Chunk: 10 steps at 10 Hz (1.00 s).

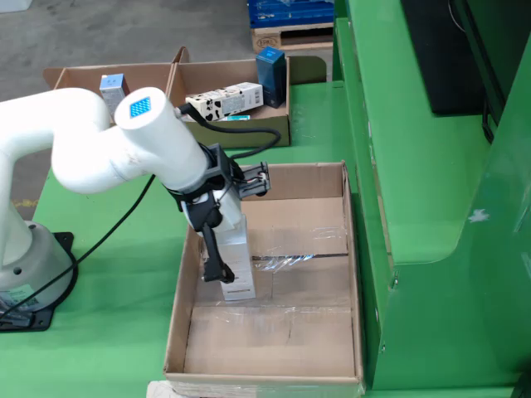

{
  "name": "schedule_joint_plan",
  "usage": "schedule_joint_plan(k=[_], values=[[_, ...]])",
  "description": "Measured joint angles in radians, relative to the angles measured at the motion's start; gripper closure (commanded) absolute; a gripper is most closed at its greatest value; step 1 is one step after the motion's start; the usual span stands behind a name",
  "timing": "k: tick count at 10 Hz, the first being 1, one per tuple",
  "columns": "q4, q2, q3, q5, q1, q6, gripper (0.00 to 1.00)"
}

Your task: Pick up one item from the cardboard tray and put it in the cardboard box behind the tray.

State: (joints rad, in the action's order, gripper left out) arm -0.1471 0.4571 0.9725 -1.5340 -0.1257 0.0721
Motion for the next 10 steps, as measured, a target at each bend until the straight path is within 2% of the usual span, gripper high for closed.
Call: schedule_joint_plan(k=[2,6,10], values=[[0.032,0.067,-0.066,-0.012,-0.002,-0.014,0.0],[0.034,0.069,-0.074,-0.011,0.002,-0.014,0.0],[0.034,0.069,-0.074,-0.011,0.002,-0.014,0.4]])
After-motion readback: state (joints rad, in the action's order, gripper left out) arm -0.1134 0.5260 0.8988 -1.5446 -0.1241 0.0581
